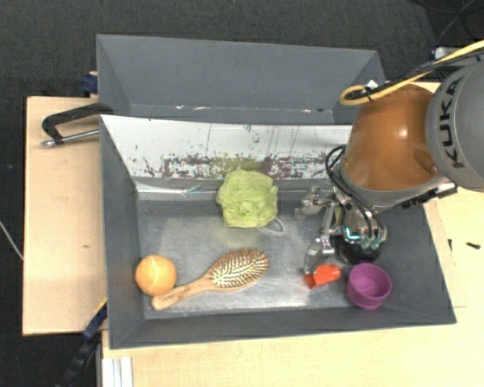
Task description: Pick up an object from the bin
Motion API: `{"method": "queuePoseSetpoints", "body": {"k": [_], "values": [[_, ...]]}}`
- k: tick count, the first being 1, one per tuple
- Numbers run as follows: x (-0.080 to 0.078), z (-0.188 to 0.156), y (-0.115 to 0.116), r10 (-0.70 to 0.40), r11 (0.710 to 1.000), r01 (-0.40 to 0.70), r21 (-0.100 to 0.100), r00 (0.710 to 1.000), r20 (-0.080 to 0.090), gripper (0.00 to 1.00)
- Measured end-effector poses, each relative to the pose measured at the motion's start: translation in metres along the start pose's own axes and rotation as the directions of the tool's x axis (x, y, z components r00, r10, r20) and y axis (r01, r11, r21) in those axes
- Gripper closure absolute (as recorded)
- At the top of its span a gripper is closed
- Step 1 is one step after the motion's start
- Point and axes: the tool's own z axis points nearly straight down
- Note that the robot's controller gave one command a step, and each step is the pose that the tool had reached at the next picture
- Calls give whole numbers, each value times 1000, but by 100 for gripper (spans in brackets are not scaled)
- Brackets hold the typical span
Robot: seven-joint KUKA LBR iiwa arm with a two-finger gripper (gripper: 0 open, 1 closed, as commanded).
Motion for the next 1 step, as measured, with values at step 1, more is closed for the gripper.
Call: {"method": "queuePoseSetpoints", "body": {"k": [1], "values": [[-2,-3,0,0,1000,0,0,1000,6,0]]}}
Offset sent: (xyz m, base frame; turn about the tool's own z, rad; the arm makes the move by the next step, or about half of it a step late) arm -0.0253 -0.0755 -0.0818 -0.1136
